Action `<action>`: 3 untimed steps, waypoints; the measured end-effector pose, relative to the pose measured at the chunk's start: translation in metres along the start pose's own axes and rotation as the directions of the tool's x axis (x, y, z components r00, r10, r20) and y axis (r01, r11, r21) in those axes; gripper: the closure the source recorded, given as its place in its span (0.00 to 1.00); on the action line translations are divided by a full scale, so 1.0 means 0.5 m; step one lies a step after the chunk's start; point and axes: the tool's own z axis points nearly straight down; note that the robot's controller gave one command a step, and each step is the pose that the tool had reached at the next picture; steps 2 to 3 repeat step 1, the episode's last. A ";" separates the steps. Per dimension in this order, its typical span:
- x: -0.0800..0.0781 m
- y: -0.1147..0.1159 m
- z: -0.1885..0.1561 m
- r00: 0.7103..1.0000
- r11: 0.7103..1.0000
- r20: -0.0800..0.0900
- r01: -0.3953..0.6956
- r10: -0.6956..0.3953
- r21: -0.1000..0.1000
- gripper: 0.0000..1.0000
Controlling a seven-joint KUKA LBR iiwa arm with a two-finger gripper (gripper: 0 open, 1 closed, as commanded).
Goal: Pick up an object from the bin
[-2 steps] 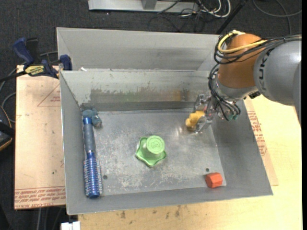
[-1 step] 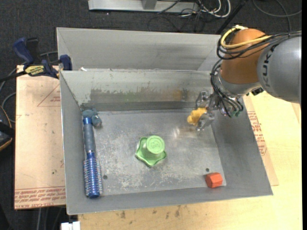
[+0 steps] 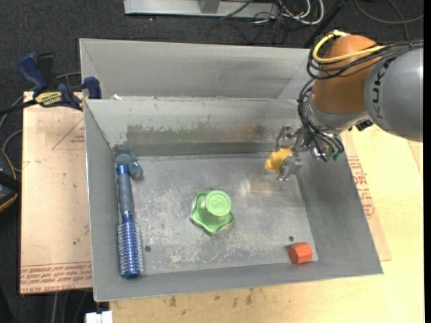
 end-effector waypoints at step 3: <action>-0.002 0.000 -0.001 1.000 1.000 -0.001 -0.001 0.001 0.000 1.00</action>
Offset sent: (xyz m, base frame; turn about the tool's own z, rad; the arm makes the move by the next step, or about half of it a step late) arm 0.0001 0.0000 0.0004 0.0000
